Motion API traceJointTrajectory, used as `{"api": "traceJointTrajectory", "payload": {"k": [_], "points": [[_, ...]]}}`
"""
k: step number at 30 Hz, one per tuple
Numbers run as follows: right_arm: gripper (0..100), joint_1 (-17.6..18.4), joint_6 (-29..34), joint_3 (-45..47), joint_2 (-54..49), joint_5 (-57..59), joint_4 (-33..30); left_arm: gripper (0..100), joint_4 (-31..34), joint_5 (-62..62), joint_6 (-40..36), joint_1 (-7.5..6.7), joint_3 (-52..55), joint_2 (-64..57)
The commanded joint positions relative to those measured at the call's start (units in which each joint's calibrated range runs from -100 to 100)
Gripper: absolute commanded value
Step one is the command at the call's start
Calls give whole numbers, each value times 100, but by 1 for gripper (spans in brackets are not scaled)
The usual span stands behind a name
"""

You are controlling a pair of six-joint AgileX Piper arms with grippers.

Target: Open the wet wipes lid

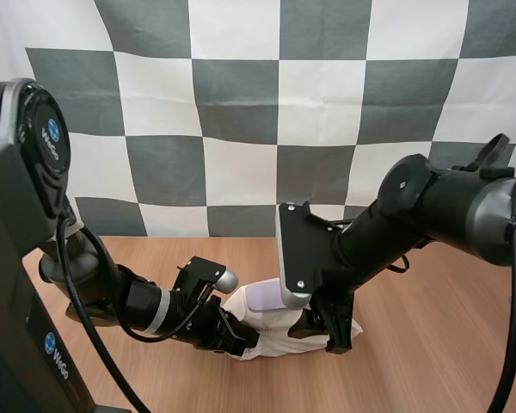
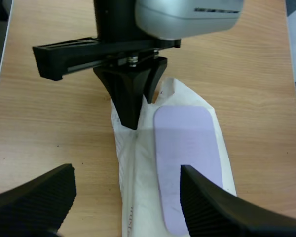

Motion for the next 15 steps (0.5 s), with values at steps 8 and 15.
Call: {"api": "traceJointTrajectory", "payload": {"k": [8,15], "points": [[100,506,381,48,528,-2242,-771,0,15,-4,79,5,-9,0],[100,506,381,48,910,-2732,-816,0,15,-4,79,5,-9,0]]}}
